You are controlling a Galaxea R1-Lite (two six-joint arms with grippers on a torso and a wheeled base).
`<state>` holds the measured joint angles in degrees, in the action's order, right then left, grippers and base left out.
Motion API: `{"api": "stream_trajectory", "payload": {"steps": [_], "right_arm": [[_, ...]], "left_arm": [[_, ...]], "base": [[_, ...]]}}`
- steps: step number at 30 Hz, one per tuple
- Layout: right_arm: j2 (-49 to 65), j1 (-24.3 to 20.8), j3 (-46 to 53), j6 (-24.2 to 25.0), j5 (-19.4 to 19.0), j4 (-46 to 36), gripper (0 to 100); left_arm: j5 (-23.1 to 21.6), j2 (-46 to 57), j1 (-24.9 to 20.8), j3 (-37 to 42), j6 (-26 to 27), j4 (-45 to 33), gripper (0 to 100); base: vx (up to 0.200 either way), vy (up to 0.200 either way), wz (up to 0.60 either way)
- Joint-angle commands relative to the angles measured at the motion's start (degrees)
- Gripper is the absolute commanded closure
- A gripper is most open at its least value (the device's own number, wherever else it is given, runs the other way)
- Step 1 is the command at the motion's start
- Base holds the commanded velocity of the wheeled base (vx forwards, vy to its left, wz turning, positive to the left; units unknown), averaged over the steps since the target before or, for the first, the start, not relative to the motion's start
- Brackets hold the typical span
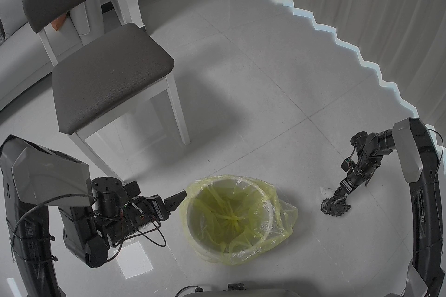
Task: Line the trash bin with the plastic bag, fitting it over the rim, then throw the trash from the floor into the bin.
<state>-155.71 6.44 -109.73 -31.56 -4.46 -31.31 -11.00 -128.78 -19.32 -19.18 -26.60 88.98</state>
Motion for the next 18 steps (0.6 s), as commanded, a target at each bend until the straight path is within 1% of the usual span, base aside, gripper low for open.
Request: {"api": "stream_trajectory", "payload": {"steps": [1, 7, 14, 18], "right_arm": [[-0.1, -0.1, 0.0, -0.1, 0.0, -0.2, 100], [0.3, -0.2, 0.0, 0.1, 1.0, 0.3, 100], [1.3, -0.2, 0.3, 0.2, 0.9, -0.1, 100], [3.7, -0.2, 2.9, 0.2, 0.6, 0.3, 100]], "left_arm": [[0.0, 0.0, 0.0, -0.1, 0.0, 1.0, 0], [0.0, 0.0, 0.0, -0.2, 0.0, 1.0, 0], [0.0, 0.0, 0.1, -0.1, 0.0, 1.0, 0], [0.0, 0.0, 0.0, 0.1, 0.0, 1.0, 0]], "base": [[0.0, 0.0, 0.0], [0.0, 0.0, 0.0], [0.0, 0.0, 0.0], [0.0, 0.0, 0.0]]}}
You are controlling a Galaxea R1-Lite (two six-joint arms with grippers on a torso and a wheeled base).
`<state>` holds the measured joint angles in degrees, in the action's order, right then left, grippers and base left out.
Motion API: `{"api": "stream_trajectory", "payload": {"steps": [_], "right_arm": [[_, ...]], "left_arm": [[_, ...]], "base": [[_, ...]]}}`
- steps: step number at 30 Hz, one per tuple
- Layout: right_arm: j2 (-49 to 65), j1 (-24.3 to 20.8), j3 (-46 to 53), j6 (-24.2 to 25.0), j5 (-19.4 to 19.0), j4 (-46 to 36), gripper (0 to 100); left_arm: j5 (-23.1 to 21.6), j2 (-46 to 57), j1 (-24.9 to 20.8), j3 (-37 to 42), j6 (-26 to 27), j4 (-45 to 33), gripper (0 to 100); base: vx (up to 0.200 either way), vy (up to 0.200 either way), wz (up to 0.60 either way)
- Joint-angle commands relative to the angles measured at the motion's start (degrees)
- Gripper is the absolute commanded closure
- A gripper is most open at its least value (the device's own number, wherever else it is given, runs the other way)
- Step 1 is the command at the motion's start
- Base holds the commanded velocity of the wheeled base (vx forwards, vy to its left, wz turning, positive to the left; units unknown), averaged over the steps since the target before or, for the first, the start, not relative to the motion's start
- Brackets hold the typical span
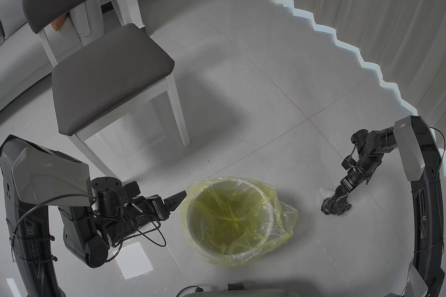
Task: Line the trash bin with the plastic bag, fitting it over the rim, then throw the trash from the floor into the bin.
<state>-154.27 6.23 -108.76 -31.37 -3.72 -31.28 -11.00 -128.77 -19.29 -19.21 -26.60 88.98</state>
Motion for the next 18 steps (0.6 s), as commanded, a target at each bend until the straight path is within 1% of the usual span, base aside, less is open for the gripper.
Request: {"api": "stream_trajectory", "payload": {"steps": [1, 10, 18], "right_arm": [[2.7, 0.0, 2.4, 0.0, -0.2, 0.3, 100], [6.4, -1.0, 6.5, -0.1, 0.0, 0.5, 100], [15.2, -2.9, 15.2, -0.4, -0.5, 0.6, 100]], "left_arm": [[0.0, 0.0, -0.1, 0.1, 0.0, 1.0, 0], [0.4, -0.2, -0.5, 0.1, 0.0, 1.0, 0], [0.8, 0.6, -0.5, 0.6, 0.0, 1.0, 0]], "base": [[0.0, 0.0, 0.0], [0.0, 0.0, 0.0], [0.0, 0.0, 0.0]]}}
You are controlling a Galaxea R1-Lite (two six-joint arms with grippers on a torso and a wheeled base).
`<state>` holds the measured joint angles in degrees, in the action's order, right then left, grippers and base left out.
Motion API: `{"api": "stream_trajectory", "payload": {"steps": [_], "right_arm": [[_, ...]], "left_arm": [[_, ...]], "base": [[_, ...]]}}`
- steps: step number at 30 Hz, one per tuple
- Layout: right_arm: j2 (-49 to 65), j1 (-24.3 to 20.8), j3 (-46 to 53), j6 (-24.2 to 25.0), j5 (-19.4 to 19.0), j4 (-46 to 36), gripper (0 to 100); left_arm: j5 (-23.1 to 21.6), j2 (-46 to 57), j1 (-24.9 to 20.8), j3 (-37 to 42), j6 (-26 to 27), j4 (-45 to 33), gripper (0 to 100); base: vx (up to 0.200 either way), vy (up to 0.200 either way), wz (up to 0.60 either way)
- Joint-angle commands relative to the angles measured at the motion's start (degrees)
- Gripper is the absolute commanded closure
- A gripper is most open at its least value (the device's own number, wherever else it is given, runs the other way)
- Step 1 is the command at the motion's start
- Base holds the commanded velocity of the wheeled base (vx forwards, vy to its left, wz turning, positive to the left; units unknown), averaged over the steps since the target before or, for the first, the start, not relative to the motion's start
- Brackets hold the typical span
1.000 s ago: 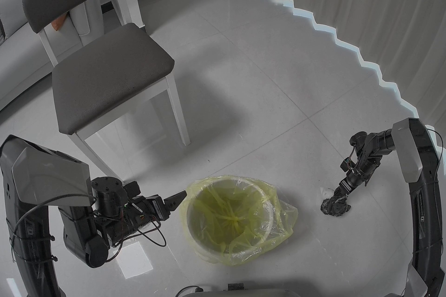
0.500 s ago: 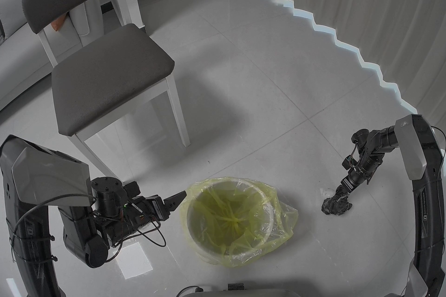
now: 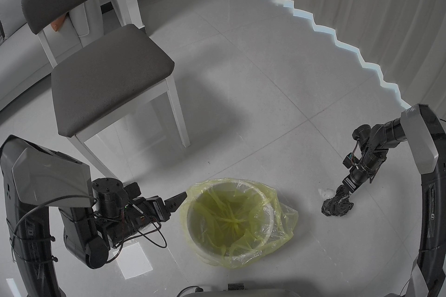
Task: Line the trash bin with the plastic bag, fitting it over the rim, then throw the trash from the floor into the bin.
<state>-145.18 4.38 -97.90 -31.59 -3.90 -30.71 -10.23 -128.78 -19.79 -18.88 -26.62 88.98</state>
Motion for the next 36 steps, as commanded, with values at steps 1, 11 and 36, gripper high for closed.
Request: {"api": "stream_trajectory", "payload": {"steps": [1, 11, 36], "right_arm": [[7.6, -1.5, 5.5, -0.1, -0.3, 0.1, 100], [25.9, -8.2, 15.2, 0.1, -0.6, 1.9, 100], [44.5, -36.6, 18.6, 0.5, 2.2, 3.0, 100]], "left_arm": [[0.2, 1.1, 0.0, 0.3, 0.0, 1.0, 0], [0.8, 4.2, 0.1, 0.5, 0.3, 1.0, 0], [3.5, 8.2, 0.0, 5.2, 0.0, 1.0, 0]], "base": [[0.0, 0.0, 0.0], [0.0, 0.0, 0.0], [0.0, 0.0, 0.0]]}}
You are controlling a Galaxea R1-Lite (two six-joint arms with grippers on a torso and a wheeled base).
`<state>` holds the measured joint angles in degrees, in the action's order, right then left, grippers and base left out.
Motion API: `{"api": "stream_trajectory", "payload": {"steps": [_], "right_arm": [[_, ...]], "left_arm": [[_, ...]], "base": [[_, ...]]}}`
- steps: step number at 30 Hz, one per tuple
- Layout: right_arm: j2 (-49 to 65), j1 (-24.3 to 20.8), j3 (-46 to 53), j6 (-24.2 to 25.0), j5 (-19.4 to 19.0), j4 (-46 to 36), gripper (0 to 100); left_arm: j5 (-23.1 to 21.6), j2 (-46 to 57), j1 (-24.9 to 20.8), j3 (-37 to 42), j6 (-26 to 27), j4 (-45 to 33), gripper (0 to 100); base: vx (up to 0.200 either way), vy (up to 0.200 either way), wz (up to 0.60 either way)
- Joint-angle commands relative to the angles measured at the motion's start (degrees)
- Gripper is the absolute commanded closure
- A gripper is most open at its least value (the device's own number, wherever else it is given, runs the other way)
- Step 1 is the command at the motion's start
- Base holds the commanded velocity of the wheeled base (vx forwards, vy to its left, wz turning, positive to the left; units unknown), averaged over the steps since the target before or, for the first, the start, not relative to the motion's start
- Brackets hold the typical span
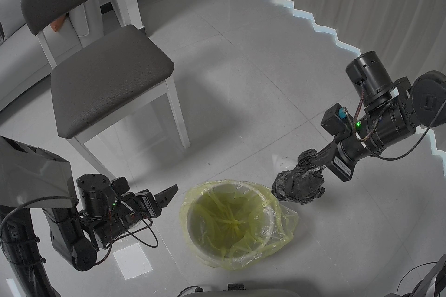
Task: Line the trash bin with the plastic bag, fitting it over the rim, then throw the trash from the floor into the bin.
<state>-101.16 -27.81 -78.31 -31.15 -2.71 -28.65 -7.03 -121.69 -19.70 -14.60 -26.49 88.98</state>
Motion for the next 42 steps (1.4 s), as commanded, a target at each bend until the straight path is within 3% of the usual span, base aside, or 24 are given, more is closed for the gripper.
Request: {"api": "stream_trajectory", "payload": {"steps": [1, 14, 27, 28, 42], "right_arm": [[-0.2, -5.4, -1.1, 0.0, 1.5, 1.6, 100], [-10.6, -13.7, -2.4, 0.3, 1.1, 9.0, 100], [-16.6, -15.4, -4.5, 1.4, 1.0, 8.9, 100], [-16.7, -15.4, -4.5, 1.4, 0.9, 8.4, 0], [-16.0, -14.2, -3.2, 2.8, 1.1, 8.3, 0]], "left_arm": [[0.4, 1.3, -0.1, 0.9, -0.2, 1.0, 0], [0.5, 2.5, -0.6, 0.7, -0.3, 1.0, 0], [0.6, 4.1, -0.9, 0.9, -1.1, 1.0, 0], [0.6, 4.1, -0.9, 1.0, -1.5, 1.0, 0], [0.6, 3.0, -1.0, 2.4, -1.7, 1.0, 0]], "base": [[0.0, 0.0, 0.0], [0.0, 0.0, 0.0], [0.0, 0.0, 0.0], [0.0, 0.0, 0.0], [0.0, 0.0, 0.0]]}}
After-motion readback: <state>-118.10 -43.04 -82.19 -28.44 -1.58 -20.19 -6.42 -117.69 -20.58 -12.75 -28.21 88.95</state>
